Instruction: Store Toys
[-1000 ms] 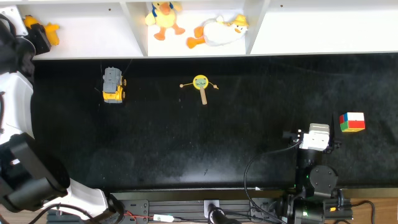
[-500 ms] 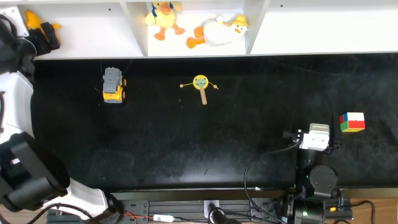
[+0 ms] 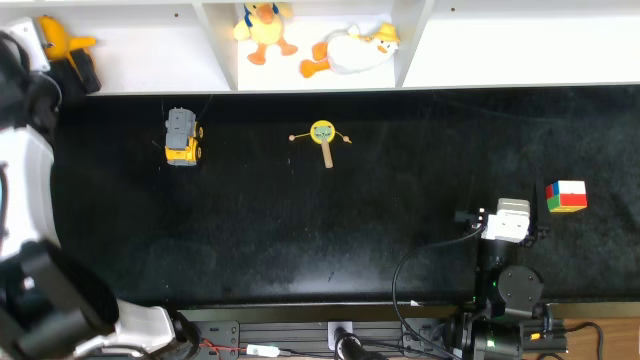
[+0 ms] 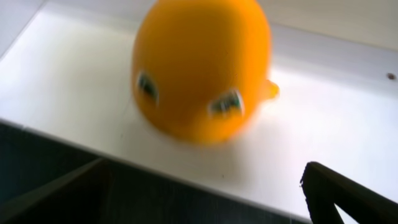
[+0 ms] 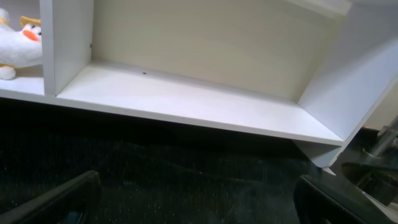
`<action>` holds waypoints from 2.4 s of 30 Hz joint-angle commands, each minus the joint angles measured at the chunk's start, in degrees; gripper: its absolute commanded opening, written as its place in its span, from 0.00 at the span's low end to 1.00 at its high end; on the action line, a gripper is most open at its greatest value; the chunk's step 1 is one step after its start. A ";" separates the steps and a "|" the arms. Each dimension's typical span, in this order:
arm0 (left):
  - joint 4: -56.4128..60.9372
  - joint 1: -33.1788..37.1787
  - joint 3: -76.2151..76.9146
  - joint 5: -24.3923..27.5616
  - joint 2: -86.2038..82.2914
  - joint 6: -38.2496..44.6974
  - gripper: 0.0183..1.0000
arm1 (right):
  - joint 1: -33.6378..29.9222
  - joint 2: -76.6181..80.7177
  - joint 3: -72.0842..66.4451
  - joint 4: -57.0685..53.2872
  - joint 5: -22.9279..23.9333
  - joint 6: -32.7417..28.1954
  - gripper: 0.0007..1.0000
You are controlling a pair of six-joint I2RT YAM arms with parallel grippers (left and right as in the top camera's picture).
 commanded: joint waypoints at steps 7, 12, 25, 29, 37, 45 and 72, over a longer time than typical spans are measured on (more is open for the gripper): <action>5.09 -7.28 -33.48 -0.96 -26.53 -2.19 1.00 | -0.11 -0.31 -0.79 0.28 -0.22 0.37 0.99; 4.52 -18.47 -38.36 -5.73 -28.30 -2.60 1.00 | -0.11 -0.31 -0.79 0.28 -0.22 0.37 0.99; 13.92 -23.47 -39.39 -7.39 -19.26 -2.12 1.00 | -0.11 -0.31 -0.79 0.28 -0.22 0.35 0.99; 16.98 -23.47 -39.36 -7.34 -15.76 -2.40 1.00 | -0.11 -0.31 -0.79 0.28 -0.22 0.37 1.00; 18.32 -23.47 -39.36 -7.37 -13.40 -2.56 0.40 | -0.11 -0.33 -0.79 0.28 -0.22 0.35 0.99; 8.85 -23.47 -39.54 -7.39 -25.94 -2.51 0.27 | -0.11 -0.31 -0.79 0.28 -0.22 0.35 1.00; 11.65 -24.55 -13.70 -7.34 -8.24 -2.32 0.28 | -0.11 -0.31 -0.79 0.28 -0.22 0.37 0.99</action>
